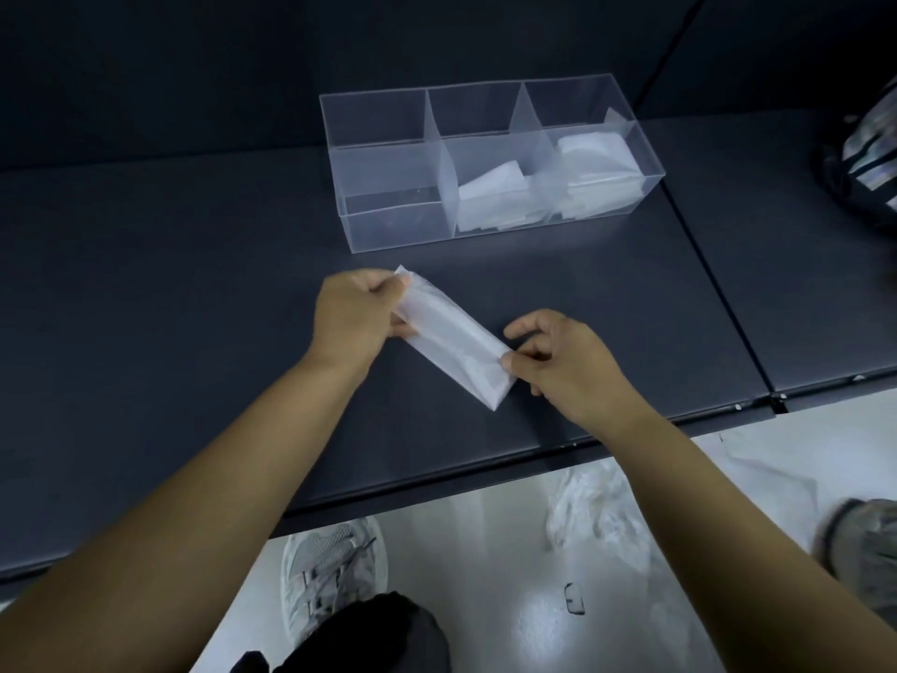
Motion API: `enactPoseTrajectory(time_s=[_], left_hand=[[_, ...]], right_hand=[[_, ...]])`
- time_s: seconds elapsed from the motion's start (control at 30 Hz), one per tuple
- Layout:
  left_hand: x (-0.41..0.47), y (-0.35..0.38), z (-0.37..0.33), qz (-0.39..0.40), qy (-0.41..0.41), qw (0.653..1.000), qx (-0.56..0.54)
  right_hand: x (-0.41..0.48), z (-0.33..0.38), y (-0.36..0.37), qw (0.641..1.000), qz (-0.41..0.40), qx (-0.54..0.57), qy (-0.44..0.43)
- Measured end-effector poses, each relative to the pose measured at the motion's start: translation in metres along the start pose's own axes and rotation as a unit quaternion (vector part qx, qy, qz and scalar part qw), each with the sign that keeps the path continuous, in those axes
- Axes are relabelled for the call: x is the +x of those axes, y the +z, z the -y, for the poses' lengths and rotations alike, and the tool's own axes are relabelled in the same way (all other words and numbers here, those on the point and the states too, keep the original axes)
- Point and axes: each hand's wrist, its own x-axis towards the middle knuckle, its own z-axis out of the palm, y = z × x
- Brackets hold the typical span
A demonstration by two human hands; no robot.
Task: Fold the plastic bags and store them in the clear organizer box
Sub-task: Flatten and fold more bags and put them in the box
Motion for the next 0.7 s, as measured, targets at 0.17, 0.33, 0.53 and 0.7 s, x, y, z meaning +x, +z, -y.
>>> enactPoseTrajectory(time_s=[0.17, 0.33, 0.53, 0.7], left_hand=[[-0.015, -0.015, 0.006, -0.107, 0.267, 0.936, 0.202], [-0.074, 0.019, 0.030, 0.185, 0.390, 0.825, 0.365], [-0.086, 0.018, 0.046, 0.132, 0.424, 0.824, 0.351], [-0.083, 0.007, 0.033, 0.206, 0.303, 0.901, 0.233]], right_hand=[[0.003, 0.003, -0.001, 1.000, 0.006, 0.013, 0.014], [0.000, 0.012, -0.004, 0.999, 0.015, 0.018, 0.024], [-0.028, 0.025, -0.015, 0.978, 0.042, 0.177, 0.100], [-0.039, 0.020, -0.031, 0.994, 0.040, 0.100, -0.009]])
